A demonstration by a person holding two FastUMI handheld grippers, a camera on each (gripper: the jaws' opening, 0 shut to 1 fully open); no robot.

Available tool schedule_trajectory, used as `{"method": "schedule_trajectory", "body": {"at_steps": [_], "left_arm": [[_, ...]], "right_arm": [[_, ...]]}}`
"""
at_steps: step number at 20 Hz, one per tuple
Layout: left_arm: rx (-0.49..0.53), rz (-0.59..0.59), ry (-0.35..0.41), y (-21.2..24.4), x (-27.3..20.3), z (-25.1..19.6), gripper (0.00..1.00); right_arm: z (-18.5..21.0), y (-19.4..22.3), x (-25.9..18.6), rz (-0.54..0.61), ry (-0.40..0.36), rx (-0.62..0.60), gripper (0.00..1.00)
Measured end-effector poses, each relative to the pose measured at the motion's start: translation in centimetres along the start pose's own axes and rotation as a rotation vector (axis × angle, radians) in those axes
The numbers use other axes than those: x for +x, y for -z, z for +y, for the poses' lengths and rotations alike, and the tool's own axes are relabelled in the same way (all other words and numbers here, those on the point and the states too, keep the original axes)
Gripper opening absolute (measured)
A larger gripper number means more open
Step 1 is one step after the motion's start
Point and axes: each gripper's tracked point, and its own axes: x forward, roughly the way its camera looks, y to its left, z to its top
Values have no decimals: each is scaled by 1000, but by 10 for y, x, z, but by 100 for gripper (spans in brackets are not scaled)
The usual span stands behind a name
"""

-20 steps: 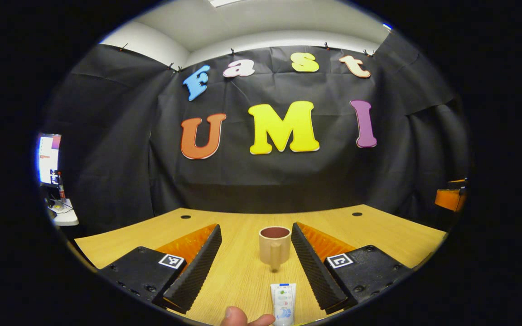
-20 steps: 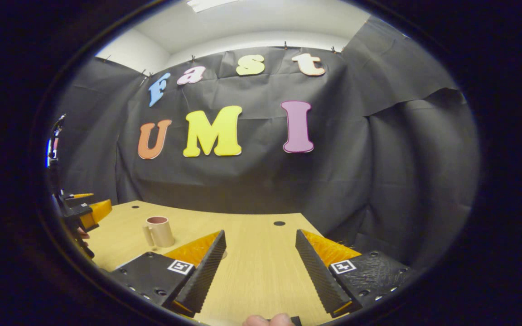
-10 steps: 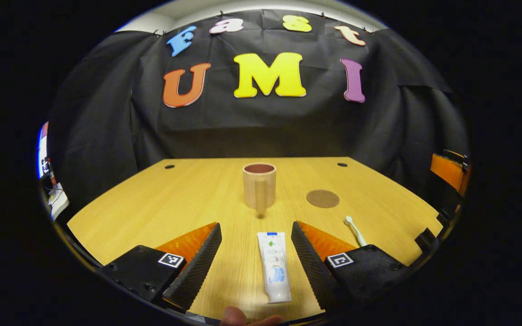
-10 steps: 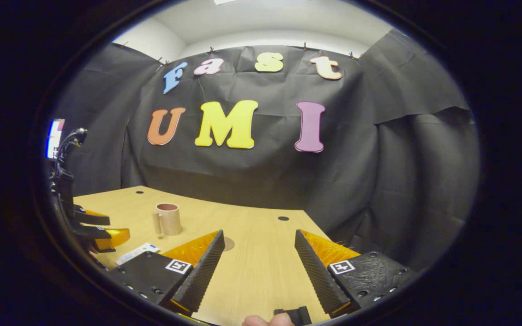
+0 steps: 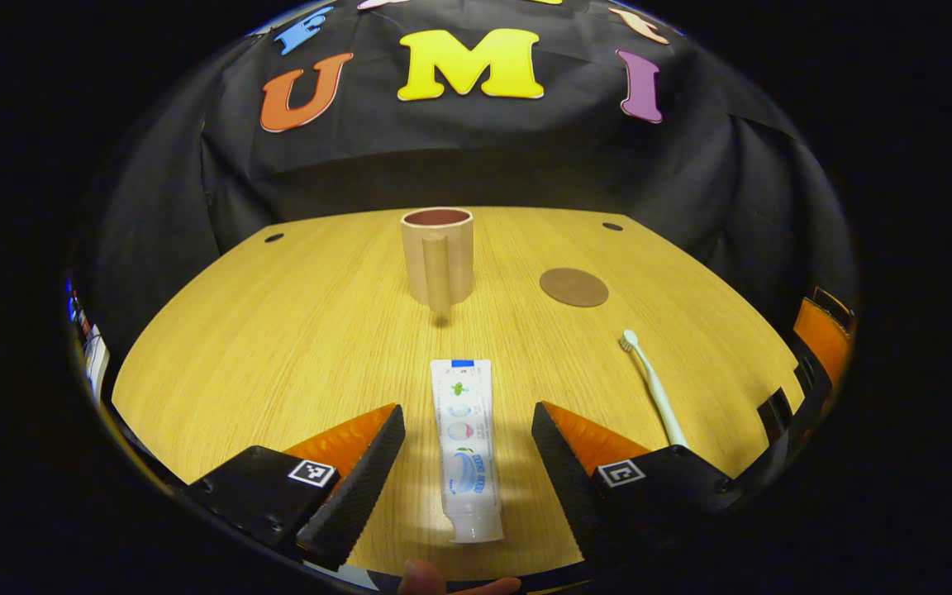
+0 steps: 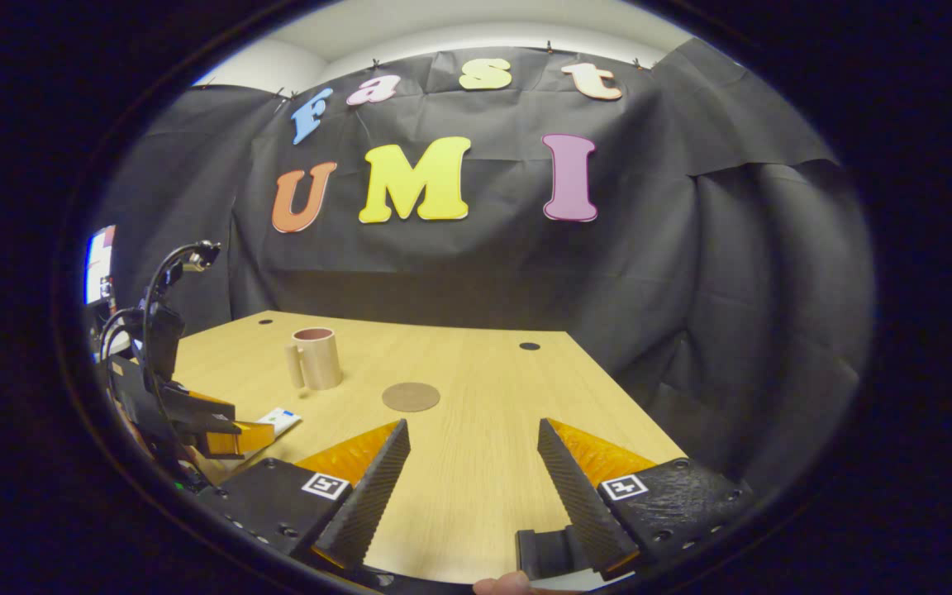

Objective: Put the toothbrush and toothpaste on the desktop into the cup, then pick up the cup and place it on the coaster on the desktop.

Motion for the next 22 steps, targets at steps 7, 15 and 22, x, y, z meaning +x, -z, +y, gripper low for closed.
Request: {"method": "schedule_trajectory", "body": {"at_steps": [7, 15, 22], "left_arm": [[-10, 97, -44, 13, -4, 13, 86], [-99, 94, -105, -14, -5, 40, 44], [-105, -26, -50, -97, -14, 43, 46]], "right_arm": [[2, 19, 13, 56, -18, 46, 95], [24, 43, 9, 128, -90, 18, 95], [48, 40, 13, 127, -156, 39, 95]]}}
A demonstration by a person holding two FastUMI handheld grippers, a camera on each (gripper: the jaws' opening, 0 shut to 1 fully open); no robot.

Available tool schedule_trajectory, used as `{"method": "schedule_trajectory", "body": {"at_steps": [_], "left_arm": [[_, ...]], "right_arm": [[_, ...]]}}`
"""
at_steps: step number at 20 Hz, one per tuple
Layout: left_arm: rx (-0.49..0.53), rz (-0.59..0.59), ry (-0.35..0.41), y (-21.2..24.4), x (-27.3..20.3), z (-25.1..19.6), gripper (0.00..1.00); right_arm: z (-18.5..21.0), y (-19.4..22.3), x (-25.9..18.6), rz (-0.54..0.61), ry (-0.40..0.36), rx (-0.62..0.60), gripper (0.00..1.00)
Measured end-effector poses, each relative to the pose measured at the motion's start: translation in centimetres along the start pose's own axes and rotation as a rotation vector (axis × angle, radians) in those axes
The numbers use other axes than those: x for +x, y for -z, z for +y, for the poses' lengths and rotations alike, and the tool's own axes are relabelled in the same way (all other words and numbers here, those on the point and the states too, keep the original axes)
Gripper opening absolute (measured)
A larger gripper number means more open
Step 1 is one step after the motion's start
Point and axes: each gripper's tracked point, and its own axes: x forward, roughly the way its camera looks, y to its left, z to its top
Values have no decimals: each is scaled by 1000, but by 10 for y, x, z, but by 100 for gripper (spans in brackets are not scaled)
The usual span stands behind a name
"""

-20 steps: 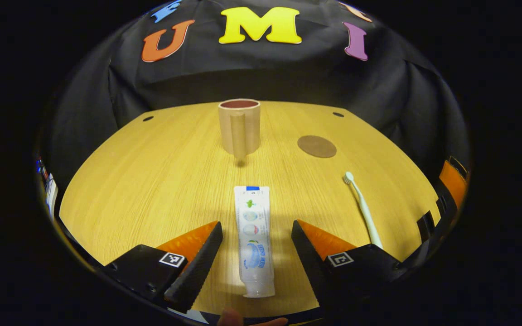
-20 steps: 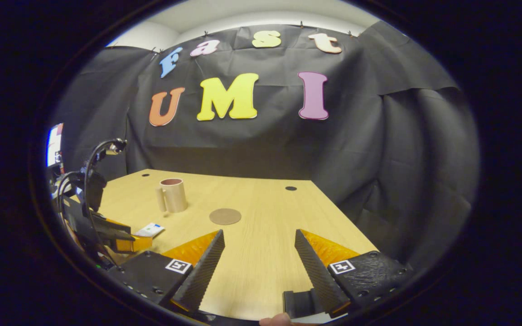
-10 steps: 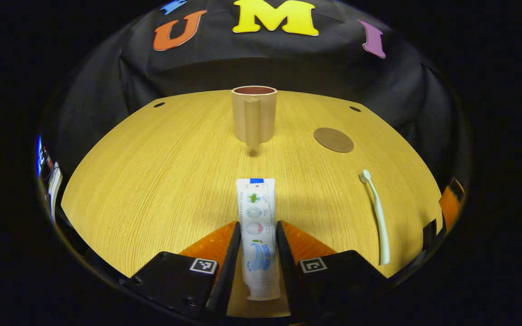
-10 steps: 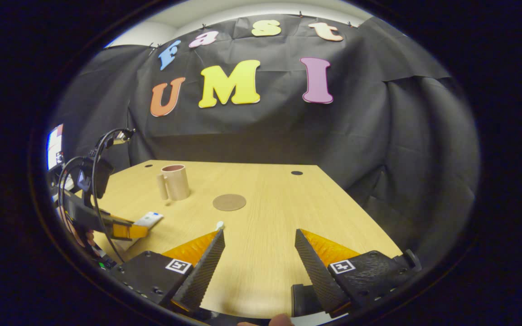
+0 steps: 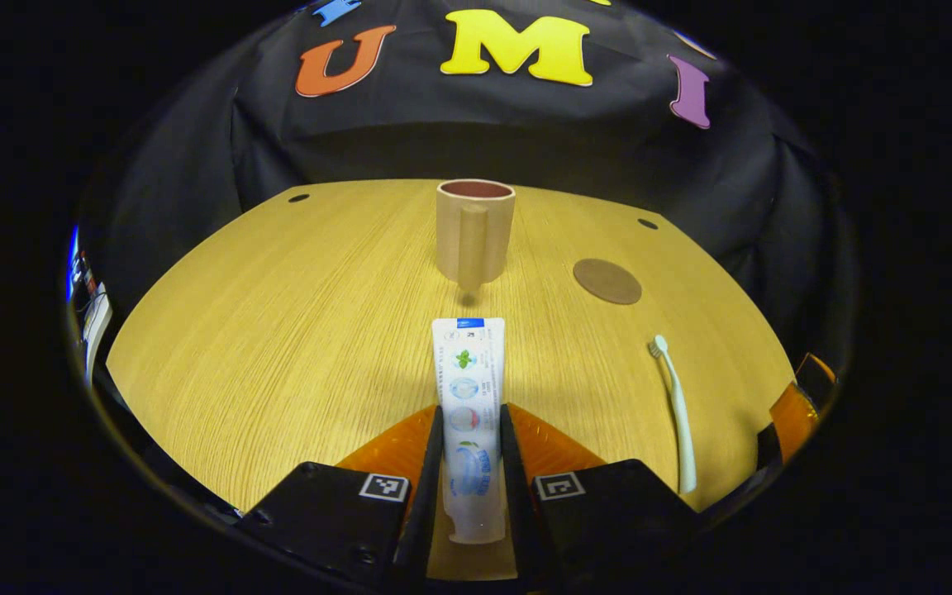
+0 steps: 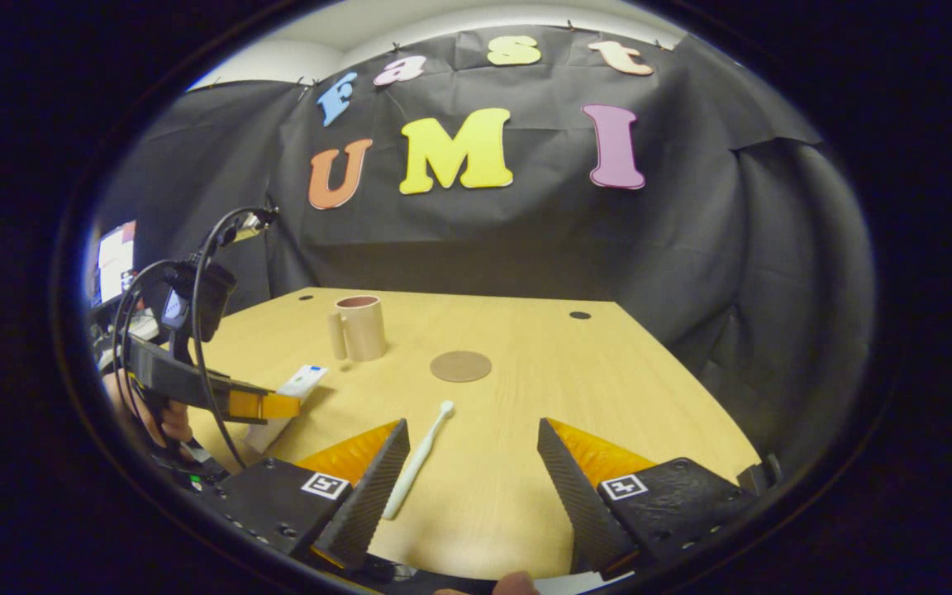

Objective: Put the toothbrush and toothpaste on the desktop into the cup, then pick up the cup and place it on the coaster on the desktop.

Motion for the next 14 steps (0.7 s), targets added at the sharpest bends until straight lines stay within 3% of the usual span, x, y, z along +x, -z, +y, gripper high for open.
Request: {"method": "schedule_trajectory", "body": {"at_steps": [1, 5, 6, 8, 9, 10, 12, 13, 14], "left_arm": [[3, -38, 11, -22, -4, -2, 41], [38, -196, 53, -110, -16, -14, 42], [50, -235, 53, -132, -16, -16, 38], [57, -282, 77, -101, -29, -19, 37], [57, -297, 96, -132, -19, -23, 37], [57, -311, 106, -140, -21, -23, 36], [57, -349, 111, -155, -33, -22, 36], [53, -367, 118, -161, -34, -22, 36], [46, -376, 126, -167, -34, -23, 36]], "right_arm": [[3, 3, 3, 24, -6, 31, 96], [12, 12, 20, 100, 12, 79, 95], [15, 15, 22, 109, 16, 77, 95], [22, 17, 25, 121, 17, 74, 95], [25, 18, 24, 125, 16, 64, 95], [28, 20, 25, 130, 21, 50, 99], [31, 23, 27, 148, 41, 30, 95], [32, 27, 30, 172, 62, 24, 99], [36, 32, 34, 205, 76, 21, 95]]}}
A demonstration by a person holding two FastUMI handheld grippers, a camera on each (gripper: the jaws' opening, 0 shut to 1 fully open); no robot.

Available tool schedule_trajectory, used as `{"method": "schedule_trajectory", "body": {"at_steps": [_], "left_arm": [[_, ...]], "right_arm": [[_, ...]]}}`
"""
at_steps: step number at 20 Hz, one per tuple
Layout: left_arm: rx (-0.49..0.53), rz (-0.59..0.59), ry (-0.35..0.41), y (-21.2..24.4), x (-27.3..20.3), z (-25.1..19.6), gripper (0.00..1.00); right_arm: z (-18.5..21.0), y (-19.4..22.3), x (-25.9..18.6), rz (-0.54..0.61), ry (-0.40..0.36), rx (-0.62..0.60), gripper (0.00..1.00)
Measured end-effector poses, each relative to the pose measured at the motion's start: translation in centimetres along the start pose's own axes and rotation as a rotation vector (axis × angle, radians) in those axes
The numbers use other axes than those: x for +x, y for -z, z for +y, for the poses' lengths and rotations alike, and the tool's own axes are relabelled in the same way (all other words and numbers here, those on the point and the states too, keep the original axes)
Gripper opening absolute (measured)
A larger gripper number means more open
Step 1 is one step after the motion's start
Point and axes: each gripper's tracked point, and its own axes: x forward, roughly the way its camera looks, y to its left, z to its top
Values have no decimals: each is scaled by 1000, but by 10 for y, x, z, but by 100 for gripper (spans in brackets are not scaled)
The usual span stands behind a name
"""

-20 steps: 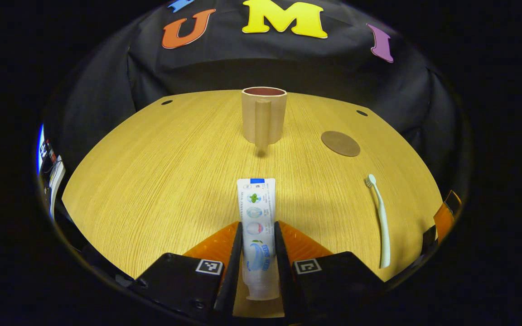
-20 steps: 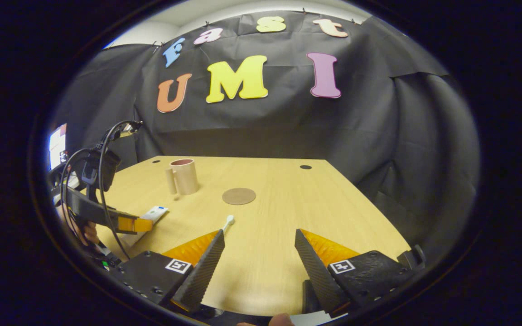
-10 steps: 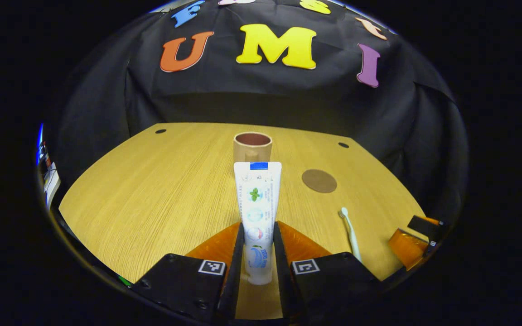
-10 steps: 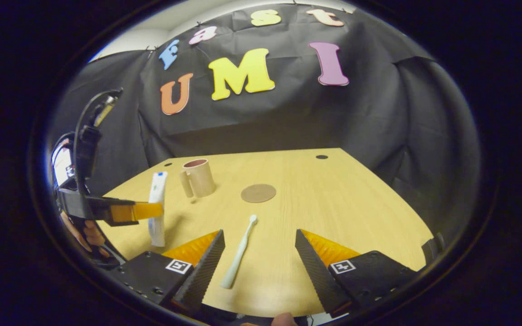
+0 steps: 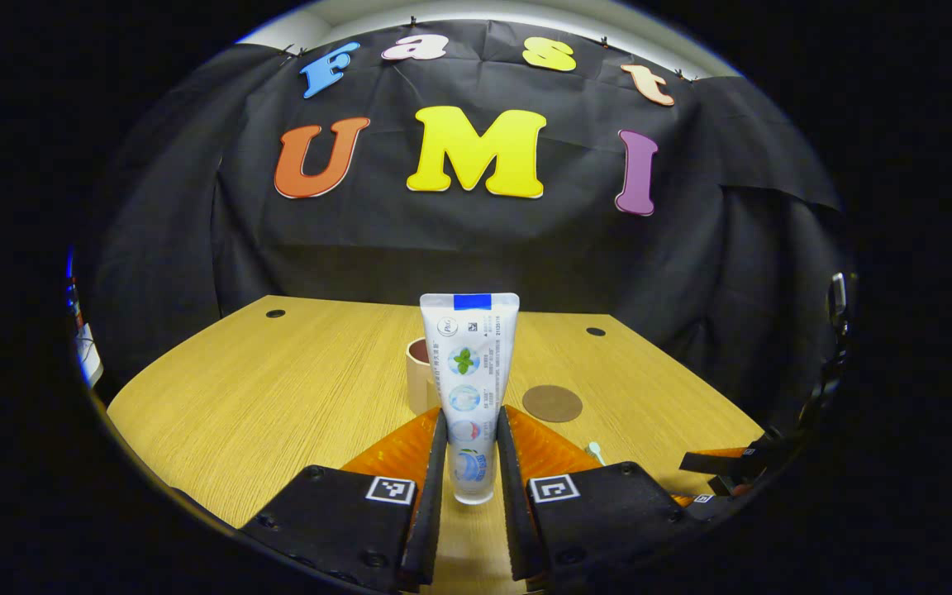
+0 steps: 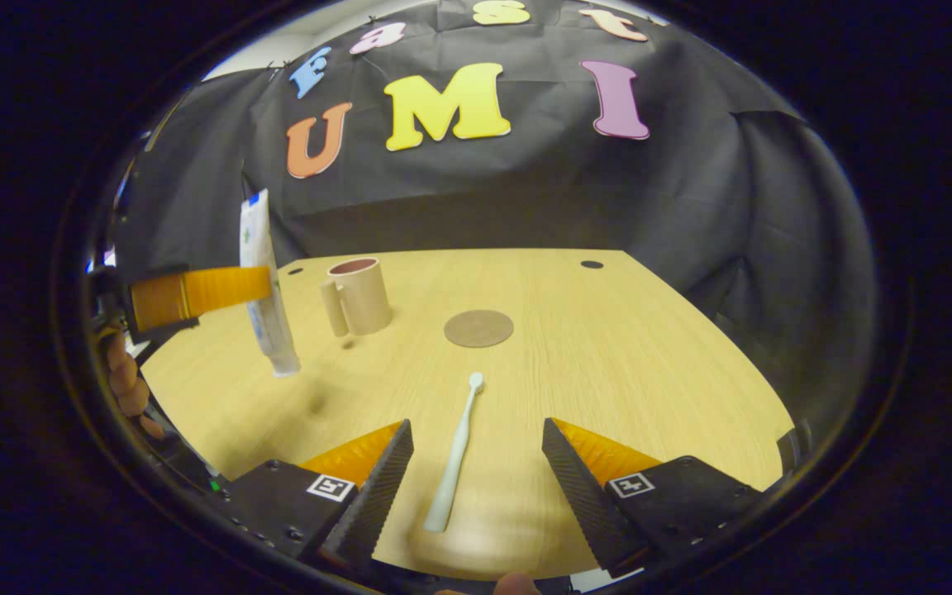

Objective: Put the toothbrush and toothpaste on the desktop into the cup, then pick up the cup and place it on the coaster on the desktop.

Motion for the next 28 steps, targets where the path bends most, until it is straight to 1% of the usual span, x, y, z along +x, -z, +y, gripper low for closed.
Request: {"method": "schedule_trajectory", "body": {"at_steps": [3, 4, 5, 8, 9, 10, 11, 13, 14, 15, 16, 18, 20, 21, 23, 24, 25, 28], "left_arm": [[-12, -21, -3, -15, -2, 6, 36], [-9, -31, -5, -21, -4, 9, 40], [-8, -40, -12, -26, -4, 14, 36], [-14, -71, -27, -39, -11, 25, 36], [-18, -75, -34, -41, -11, 29, 40], [-28, -81, -38, -45, -13, 33, 39], [-43, -87, -39, -49, -15, 35, 36], [-55, -100, -43, -57, -17, 39, 36], [-46, -109, -48, -60, -18, 42, 36], [-33, -116, -54, -64, -18, 44, 40], [-21, -123, -63, -67, -17, 46, 36], [-8, -133, -73, -70, -15, 47, 36], [-11, -129, -64, -70, -11, 43, 36], [-9, -123, -58, -69, -10, 39, 36], [5, -126, -50, -71, -7, 37, 36], [8, -135, -50, -72, -4, 38, 40], [14, -154, -48, -76, -1, 38, 36], [0, -158, -37, -75, 18, 41, 36]], "right_arm": [[10, 3, 15, 73, 17, 31, 95], [10, 3, 24, 92, 35, 48, 95], [11, 2, 30, 108, 54, 59, 95], [8, -11, 47, 99, 103, 31, 95], [6, -14, 53, 103, 116, 21, 95], [8, -14, 59, 114, 115, 30, 93], [8, -12, 64, 129, 112, 46, 87], [10, -2, 73, 179, 113, 70, 85], [11, 7, 74, 219, 115, 75, 82], [10, 3, 75, 198, 115, 77, 75], [11, 2, 74, 203, 114, 82, 77], [8, 2, 76, 205, 117, 99, 48], [12, 2, 79, 212, 70, 116, 24], [12, 1, 79, 215, 56, 123, 2], [9, 1, 79, 207, 43, 129, 2], [7, -3, 80, 202, 45, 131, 0], [7, -4, 79, 195, 40, 136, 0], [6, -22, 68, 137, 24, 140, 0]]}}
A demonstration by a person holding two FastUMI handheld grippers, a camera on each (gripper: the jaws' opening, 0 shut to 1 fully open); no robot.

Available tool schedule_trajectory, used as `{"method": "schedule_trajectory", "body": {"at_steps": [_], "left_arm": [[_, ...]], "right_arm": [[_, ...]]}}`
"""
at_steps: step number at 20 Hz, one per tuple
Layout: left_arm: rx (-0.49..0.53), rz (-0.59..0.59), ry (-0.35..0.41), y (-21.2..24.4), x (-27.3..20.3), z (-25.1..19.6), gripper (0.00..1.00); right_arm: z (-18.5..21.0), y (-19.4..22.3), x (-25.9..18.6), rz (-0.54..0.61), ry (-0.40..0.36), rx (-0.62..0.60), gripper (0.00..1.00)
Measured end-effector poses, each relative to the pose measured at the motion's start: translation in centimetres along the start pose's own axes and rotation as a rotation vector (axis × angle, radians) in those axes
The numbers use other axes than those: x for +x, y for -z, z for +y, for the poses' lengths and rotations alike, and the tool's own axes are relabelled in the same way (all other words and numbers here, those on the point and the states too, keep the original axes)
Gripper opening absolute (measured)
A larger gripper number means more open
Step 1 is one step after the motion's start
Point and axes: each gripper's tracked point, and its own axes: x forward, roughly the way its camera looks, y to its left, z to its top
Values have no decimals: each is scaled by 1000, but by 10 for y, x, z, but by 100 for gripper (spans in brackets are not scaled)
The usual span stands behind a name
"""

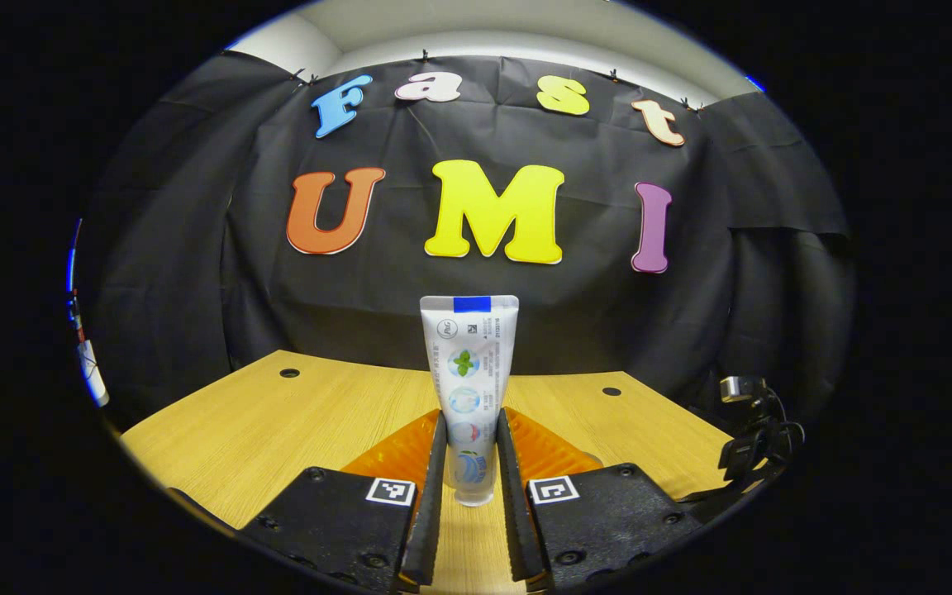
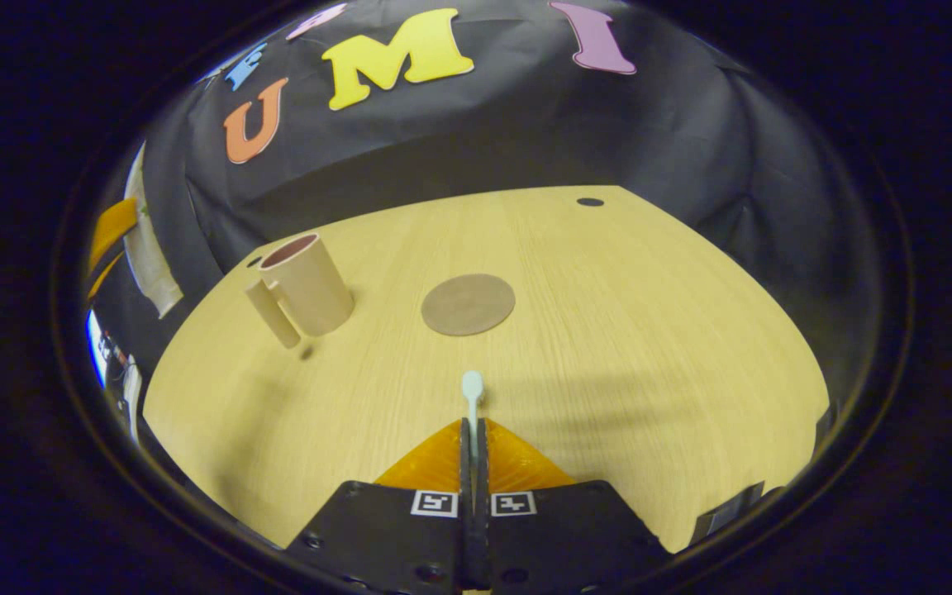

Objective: Put the toothbrush and toothpaste on the desktop into the cup, then pick up the cup and place it on the coaster on the desktop.

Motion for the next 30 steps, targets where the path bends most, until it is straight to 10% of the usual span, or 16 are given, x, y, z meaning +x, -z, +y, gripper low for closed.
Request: {"method": "schedule_trajectory", "body": {"at_steps": [12, 30], "left_arm": [[24, -86, 28, -9, 96, -3, 36], [-15, 98, -11, 57, 155, 9, 45]], "right_arm": [[3, -59, -88, -309, -57, -58, 0], [-13, -81, -104, -397, -43, -50, 0]]}}
